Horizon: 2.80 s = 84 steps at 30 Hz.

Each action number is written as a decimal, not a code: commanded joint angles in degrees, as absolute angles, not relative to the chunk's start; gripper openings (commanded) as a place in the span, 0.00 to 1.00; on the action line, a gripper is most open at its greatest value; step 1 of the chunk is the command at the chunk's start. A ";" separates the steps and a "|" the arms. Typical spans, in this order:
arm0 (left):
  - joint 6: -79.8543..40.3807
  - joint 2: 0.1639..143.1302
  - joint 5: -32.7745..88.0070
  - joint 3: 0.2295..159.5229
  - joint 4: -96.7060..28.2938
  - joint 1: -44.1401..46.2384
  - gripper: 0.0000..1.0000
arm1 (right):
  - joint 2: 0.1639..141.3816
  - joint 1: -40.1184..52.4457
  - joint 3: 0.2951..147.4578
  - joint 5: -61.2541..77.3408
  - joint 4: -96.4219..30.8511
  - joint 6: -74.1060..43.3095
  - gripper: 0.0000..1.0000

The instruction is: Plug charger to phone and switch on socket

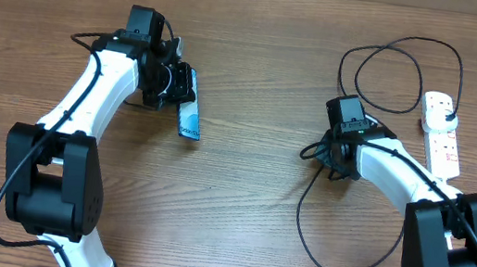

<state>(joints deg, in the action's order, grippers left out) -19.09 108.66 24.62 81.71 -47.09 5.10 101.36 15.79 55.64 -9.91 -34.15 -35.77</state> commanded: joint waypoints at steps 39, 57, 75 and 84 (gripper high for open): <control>-16.45 108.29 30.06 81.76 -46.98 4.45 0.04 | 100.71 15.62 57.21 -7.38 -37.56 -29.93 0.04; -14.96 102.39 61.41 81.76 -39.88 -0.93 0.04 | 84.53 15.62 58.15 50.98 -39.88 -1.15 0.04; -27.55 89.62 55.44 81.76 -33.74 3.44 0.04 | 84.53 22.65 58.15 74.43 -32.93 -0.38 0.04; -29.56 89.60 55.16 81.73 -33.12 7.57 0.04 | 84.53 28.10 58.15 74.50 -16.34 -19.20 0.04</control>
